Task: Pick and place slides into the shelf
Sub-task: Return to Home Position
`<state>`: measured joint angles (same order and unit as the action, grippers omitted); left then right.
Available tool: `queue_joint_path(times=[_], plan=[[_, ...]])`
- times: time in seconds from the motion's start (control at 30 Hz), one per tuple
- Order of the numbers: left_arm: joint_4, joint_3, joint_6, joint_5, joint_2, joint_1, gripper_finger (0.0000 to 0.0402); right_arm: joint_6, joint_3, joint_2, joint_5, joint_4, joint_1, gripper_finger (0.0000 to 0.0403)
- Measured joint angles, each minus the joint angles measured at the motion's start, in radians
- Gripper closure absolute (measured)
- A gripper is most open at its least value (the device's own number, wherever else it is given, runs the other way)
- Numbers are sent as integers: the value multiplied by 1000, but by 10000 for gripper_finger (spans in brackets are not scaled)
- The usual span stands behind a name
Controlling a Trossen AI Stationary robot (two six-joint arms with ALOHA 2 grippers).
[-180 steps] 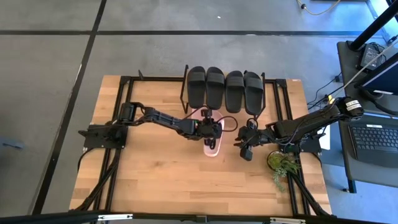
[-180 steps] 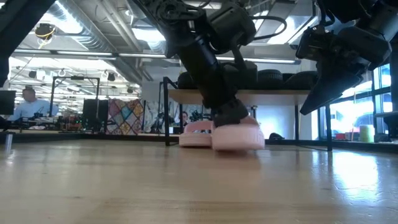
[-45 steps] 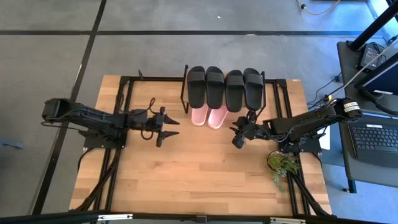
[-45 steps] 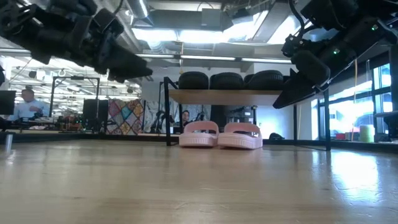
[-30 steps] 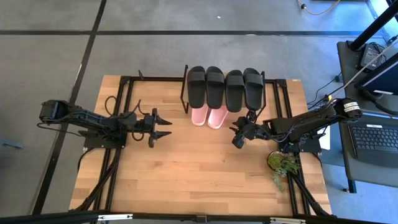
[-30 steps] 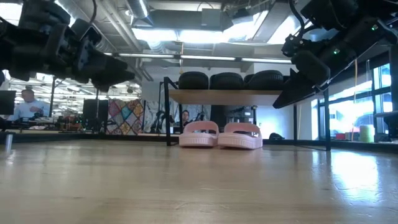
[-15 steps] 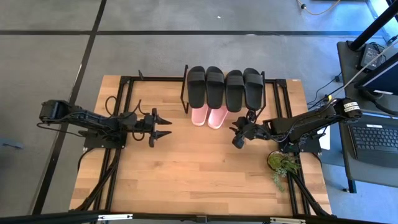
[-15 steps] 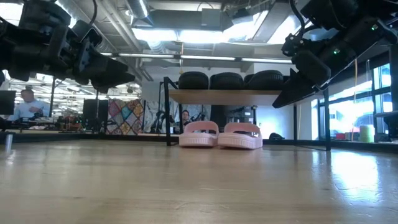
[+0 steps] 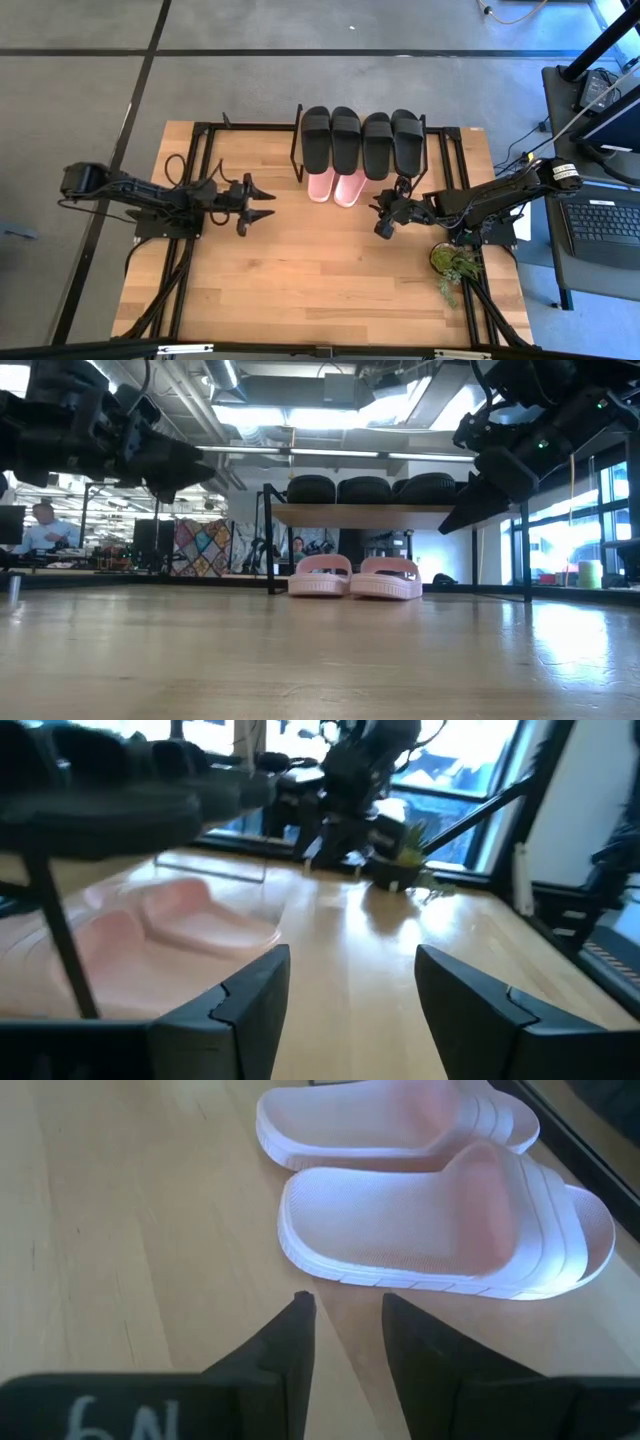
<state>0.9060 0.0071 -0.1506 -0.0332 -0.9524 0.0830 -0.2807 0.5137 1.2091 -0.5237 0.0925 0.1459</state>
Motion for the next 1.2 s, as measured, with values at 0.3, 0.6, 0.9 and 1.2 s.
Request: queue_joint_path(times=[0.3, 0.6, 0.9, 1.2], plan=[[-136, 0, 21, -130, 174, 72, 194, -1, 0, 0, 0, -5, 0, 282], [-329, 0, -8, -251, 424, 198, 194, 1, 0, 0, 0, -6, 0, 282], [-537, 0, -19, -241, 632, 321, 194, -1, 0, 0, 0, -6, 0, 282], [-632, 0, -31, -248, 784, 419, 194, 1, 0, 0, 0, -6, 0, 282]])
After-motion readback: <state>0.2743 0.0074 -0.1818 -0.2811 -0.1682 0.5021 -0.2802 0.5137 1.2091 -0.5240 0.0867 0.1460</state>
